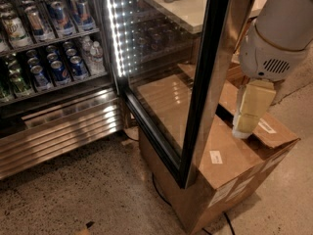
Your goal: Close right fridge door
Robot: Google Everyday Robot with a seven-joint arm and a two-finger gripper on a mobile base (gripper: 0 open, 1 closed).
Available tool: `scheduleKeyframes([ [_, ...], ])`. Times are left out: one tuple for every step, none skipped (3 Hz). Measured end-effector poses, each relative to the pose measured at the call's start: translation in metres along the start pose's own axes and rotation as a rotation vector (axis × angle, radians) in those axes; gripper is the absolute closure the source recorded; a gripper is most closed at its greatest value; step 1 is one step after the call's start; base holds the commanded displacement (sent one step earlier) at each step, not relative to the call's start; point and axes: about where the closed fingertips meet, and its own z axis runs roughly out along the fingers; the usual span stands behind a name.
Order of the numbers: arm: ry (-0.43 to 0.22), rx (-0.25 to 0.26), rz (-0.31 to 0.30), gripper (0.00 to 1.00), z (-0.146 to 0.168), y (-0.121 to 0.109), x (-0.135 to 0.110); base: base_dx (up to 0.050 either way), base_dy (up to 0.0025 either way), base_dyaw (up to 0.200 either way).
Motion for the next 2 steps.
scheduleKeyframes([
  [0.000,0.000,0.000,0.00,0.0000,0.0000,0.0000,0.000,-0.00003,-0.200],
  [0.000,0.000,0.000,0.00,0.0000,0.0000,0.0000,0.049,0.00000,0.000],
])
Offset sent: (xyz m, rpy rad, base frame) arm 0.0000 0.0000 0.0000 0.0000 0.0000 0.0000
